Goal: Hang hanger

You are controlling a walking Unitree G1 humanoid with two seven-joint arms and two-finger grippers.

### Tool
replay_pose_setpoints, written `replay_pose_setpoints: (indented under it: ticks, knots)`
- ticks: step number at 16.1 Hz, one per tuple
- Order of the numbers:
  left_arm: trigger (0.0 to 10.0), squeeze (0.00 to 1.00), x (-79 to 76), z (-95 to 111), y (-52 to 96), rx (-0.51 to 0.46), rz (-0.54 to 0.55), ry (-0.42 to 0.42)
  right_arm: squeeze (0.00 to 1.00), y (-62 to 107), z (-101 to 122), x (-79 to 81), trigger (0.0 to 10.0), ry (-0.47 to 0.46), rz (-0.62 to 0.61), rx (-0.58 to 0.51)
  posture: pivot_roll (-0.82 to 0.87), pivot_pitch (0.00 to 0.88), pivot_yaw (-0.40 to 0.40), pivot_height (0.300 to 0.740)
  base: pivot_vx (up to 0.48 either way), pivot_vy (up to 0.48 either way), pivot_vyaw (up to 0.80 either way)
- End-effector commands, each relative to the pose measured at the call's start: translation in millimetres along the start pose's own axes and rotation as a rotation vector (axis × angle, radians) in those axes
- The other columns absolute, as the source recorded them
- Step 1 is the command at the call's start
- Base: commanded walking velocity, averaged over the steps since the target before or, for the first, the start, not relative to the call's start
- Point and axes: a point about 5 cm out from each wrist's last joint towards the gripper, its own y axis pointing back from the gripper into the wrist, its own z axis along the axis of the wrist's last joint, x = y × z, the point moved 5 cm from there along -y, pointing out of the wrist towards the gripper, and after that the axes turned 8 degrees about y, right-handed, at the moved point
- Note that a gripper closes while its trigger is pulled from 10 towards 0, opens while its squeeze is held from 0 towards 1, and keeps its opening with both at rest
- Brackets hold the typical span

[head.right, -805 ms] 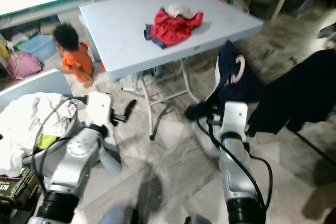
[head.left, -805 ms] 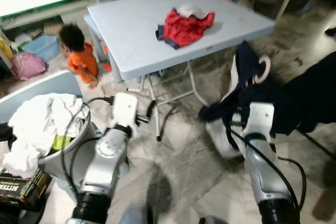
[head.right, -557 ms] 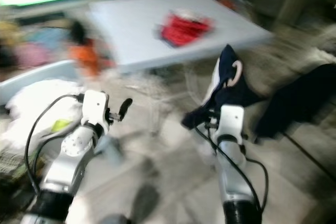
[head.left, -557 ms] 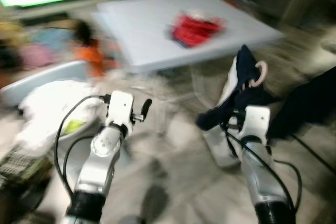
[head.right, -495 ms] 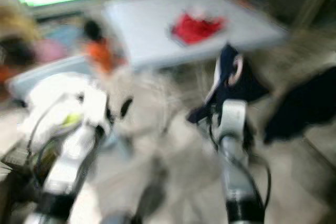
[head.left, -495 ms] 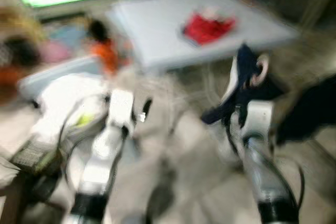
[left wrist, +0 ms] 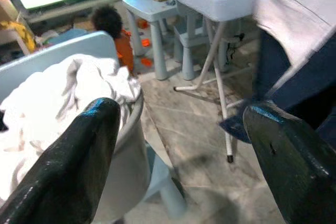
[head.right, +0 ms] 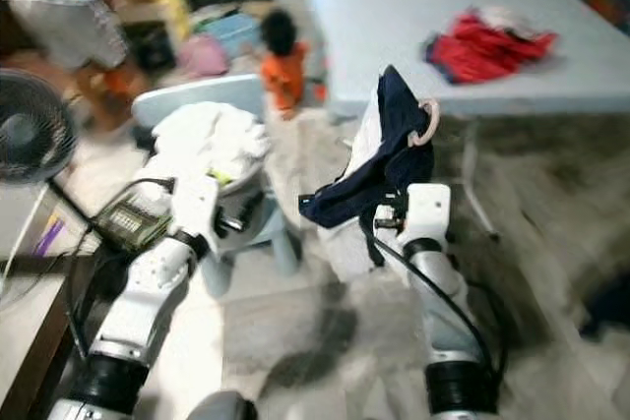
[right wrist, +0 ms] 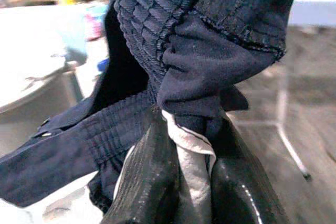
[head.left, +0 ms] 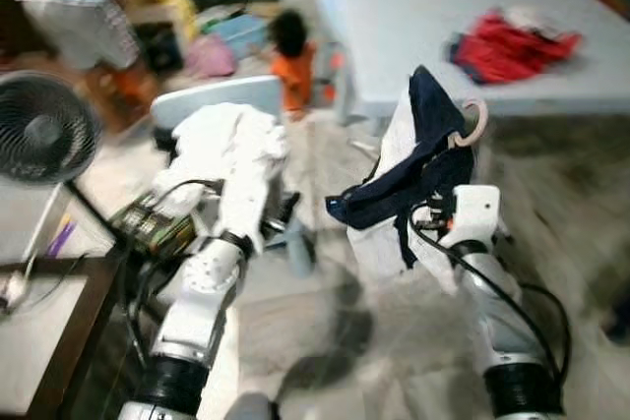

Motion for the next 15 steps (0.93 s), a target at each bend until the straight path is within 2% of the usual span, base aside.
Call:
replay_pose_setpoints:
  ticks: [1, 4, 6, 7, 8, 9, 11, 12, 15]
  knots:
    - [10.0, 0.00, 6.9, -2, 1.2, 0.017, 0.002, -0.037, 0.00, -4.8, 21, 15.0, 10.0, 0.005, 0.078, -0.067, 0.02, 0.013, 0.013, 0.740, 0.000, 0.000, 0.80]
    - [10.0, 0.00, -1.4, 2, -1.6, 0.004, -0.072, -0.033, 0.00, -2.5, 26, 28.6, 10.0, -0.034, 0.239, -0.062, 0.01, 0.016, 0.013, 0.740, 0.000, 0.000, 0.21]
    - [10.0, 0.00, -7.7, 1, -6.6, 0.018, -0.140, -0.070, 0.00, 7.2, 38, 42.9, 10.0, -0.036, 0.401, -0.086, 0.01, 0.019, 0.016, 0.740, 0.000, 0.000, 0.00]
    - [10.0, 0.00, -12.6, 1, -9.4, 0.021, -0.179, -0.115, 0.00, 13.3, 48, 50.3, 10.0, -0.018, 0.480, -0.116, 0.00, 0.020, 0.020, 0.740, 0.000, 0.000, 0.00]
    - [10.0, 0.00, -14.1, 1, -11.0, 0.018, -0.188, -0.135, 0.00, 15.1, 52, 52.4, 10.0, -0.019, 0.503, -0.126, 0.00, 0.020, 0.020, 0.740, 0.000, 0.000, 0.00]
    - [10.0, 0.00, -16.5, 2, -17.3, 0.015, -0.196, -0.165, 0.00, 19.4, 67, 58.0, 10.0, -0.025, 0.563, -0.156, -0.01, 0.015, 0.023, 0.740, 0.000, 0.000, 0.00]
    - [10.0, 0.00, -16.5, 3, -21.7, 0.009, -0.186, -0.170, 0.00, 21.2, 74, 60.0, 10.0, -0.025, 0.586, -0.174, -0.01, 0.011, 0.025, 0.740, 0.000, 0.000, 0.00]
    - [10.0, 0.00, -15.0, 8, -30.2, -0.005, -0.154, -0.176, 0.00, 26.4, 87, 65.4, 10.0, -0.027, 0.642, -0.200, -0.02, 0.006, 0.029, 0.740, 0.000, 0.000, 0.00]
    - [10.0, 0.00, -9.7, 15, -37.5, -0.032, -0.110, -0.192, 0.00, 36.6, 89, 71.1, 10.0, -0.015, 0.717, -0.191, -0.03, 0.000, 0.031, 0.740, 0.000, 0.000, 0.00]
